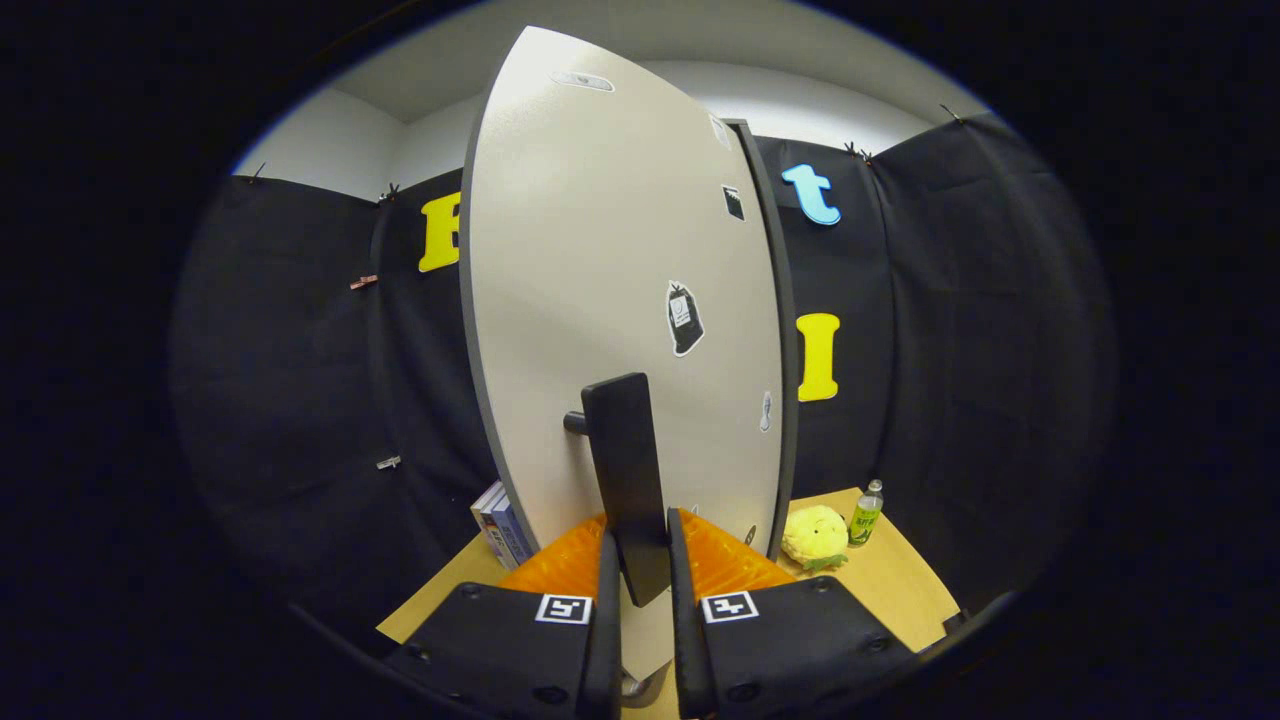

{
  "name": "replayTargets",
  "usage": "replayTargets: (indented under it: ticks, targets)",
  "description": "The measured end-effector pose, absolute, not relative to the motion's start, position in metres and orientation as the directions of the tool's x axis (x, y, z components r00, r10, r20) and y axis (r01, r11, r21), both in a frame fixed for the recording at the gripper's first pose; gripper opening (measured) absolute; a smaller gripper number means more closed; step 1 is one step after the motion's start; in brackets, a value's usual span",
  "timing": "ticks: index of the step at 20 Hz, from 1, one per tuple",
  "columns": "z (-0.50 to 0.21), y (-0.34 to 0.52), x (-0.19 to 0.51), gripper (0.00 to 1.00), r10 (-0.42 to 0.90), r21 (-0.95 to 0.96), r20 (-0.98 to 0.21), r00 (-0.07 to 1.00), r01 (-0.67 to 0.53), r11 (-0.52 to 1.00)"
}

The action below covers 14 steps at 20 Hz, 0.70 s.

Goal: Open the shoe cabinet door, grab the shoes and put them into the shoe cabinet, then close the shoe cabinet door.

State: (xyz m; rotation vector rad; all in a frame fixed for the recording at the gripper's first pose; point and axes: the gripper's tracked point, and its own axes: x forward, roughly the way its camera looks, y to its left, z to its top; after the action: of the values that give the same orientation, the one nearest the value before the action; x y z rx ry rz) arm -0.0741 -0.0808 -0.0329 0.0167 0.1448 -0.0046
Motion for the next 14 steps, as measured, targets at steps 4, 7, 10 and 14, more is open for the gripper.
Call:
replayTargets:
  ticks: [4,7,10,14]
  targets:
    - [-0.027,-0.109,-0.086,0.25,-0.072,0.028,-0.138,0.988,0.077,0.997]
    - [-0.026,-0.128,-0.096,0.25,-0.114,0.064,-0.137,0.984,0.123,0.99]
    - [-0.016,-0.145,-0.114,0.24,-0.172,0.052,-0.11,0.979,0.179,0.983]
    - [-0.008,-0.155,-0.136,0.2,-0.22,0.03,-0.075,0.973,0.223,0.974]
